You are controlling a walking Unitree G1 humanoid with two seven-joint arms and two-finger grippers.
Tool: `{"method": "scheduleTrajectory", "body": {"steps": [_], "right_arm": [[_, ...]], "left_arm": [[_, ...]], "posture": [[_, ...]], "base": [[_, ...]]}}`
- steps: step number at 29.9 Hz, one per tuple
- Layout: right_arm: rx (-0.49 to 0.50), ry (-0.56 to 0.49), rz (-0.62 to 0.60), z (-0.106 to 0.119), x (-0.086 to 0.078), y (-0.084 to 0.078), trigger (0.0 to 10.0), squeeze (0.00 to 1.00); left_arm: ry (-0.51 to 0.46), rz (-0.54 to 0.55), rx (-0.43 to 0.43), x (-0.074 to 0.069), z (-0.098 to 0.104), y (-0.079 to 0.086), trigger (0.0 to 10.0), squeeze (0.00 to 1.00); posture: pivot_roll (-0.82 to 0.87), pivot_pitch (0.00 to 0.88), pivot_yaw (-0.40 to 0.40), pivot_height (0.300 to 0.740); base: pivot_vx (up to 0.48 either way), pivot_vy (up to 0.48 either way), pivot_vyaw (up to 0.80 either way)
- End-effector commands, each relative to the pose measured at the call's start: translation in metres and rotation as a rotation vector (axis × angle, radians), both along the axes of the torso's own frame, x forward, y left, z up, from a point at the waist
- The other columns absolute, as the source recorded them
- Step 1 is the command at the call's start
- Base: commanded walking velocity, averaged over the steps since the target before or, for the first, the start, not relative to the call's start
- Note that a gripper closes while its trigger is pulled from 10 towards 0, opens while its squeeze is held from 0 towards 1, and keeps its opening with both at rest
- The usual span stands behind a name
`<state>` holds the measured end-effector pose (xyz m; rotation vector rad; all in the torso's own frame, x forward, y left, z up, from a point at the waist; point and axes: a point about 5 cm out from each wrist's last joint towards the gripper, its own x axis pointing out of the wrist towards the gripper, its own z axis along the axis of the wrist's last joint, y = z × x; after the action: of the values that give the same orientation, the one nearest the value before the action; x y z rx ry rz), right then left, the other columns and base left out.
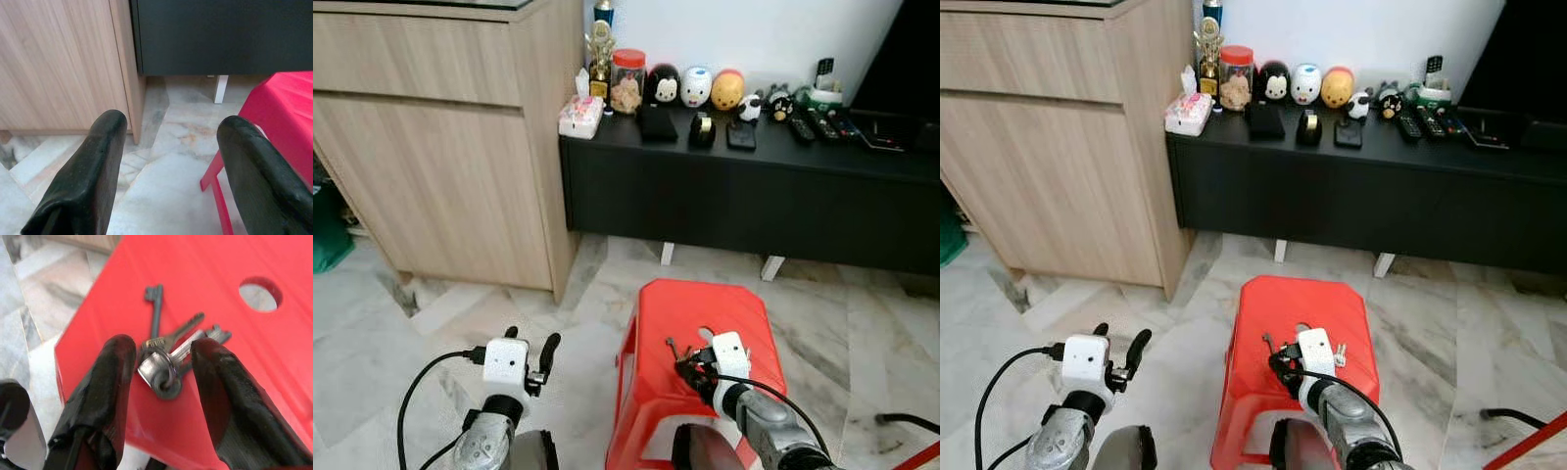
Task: Hang keys on a hook
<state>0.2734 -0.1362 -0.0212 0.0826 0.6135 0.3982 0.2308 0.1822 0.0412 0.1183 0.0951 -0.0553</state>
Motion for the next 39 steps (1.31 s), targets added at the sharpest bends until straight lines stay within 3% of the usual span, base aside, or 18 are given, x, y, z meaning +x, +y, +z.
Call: {"method": "scheduleTrajectory", "body": {"steps": [1,13,25,26,28,29,39], "right_arm": [[0.013,-0.053,-0.007,0.011,0.011,-0.001,10.0,0.00],[0.017,-0.071,0.009,0.015,0.015,0.004,10.0,0.00],[-0.001,-0.023,0.036,0.005,0.005,0.005,9.9,0.00],[-0.002,-0.018,0.035,0.004,0.004,0.005,4.8,0.00],[-0.002,-0.017,0.035,0.004,0.004,0.004,4.8,0.00],[-0.005,-0.011,0.035,0.003,0.003,0.004,0.0,0.00],[-0.007,0.006,0.032,0.000,0.000,0.004,0.0,0.00]], "left_arm": [[0.008,-0.011,0.006,-0.004,0.000,-0.003,10.0,0.00],[0.013,-0.008,0.012,-0.011,0.003,-0.001,10.0,0.00],[0.023,-0.009,0.015,-0.013,0.005,-0.001,10.0,0.00],[0.024,-0.009,0.015,-0.012,0.005,-0.001,10.0,0.00],[0.024,-0.009,0.015,-0.012,0.005,-0.001,10.0,0.00],[0.026,-0.009,0.016,-0.012,0.005,-0.001,10.0,0.00],[0.030,-0.012,0.014,-0.010,0.006,-0.002,10.0,0.00]], "posture": [[0.09,0.051,-0.103,0.586],[0.10,0.094,-0.104,0.586],[0.11,0.094,-0.103,0.586],[0.11,0.092,-0.103,0.586],[0.11,0.092,-0.103,0.586],[0.11,0.088,-0.102,0.586],[0.11,0.088,-0.101,0.586]], "base": [[0.000,0.000,0.00],[0.000,0.000,0.00],[0.000,0.000,0.00],[0.000,0.000,0.00],[0.000,0.000,0.00],[0.000,0.000,0.00],[0.000,0.000,0.00]]}}
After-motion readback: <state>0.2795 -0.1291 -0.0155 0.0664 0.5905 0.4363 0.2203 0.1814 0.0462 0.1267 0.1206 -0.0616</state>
